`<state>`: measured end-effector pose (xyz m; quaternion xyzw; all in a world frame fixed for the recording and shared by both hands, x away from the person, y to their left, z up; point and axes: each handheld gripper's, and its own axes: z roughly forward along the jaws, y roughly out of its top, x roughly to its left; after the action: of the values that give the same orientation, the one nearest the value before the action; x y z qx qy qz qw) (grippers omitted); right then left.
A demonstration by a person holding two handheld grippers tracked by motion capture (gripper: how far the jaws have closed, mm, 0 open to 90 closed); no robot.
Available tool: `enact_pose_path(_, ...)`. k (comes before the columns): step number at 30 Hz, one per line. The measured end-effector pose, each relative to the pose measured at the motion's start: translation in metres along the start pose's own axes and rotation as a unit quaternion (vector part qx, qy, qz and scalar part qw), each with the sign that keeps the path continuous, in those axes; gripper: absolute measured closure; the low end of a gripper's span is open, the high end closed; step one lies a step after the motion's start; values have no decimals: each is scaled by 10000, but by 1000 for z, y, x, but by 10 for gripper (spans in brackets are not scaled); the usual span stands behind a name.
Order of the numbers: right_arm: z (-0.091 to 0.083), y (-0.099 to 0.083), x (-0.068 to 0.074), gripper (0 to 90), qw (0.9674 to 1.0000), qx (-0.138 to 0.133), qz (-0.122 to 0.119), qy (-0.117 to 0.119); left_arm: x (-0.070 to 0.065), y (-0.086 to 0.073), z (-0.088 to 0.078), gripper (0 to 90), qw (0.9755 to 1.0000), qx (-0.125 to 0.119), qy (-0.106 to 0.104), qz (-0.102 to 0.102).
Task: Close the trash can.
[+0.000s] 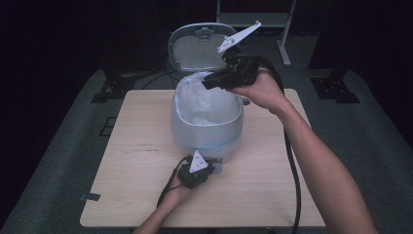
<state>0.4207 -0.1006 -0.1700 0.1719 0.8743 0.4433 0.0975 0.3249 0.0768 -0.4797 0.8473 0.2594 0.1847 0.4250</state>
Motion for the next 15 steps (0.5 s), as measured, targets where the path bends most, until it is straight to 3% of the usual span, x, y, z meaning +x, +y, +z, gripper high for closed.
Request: enact_pose_path(15,-15,-13,0,719,9999,-60,85,28,0,0,0,816,10000,-11,-12,-7)
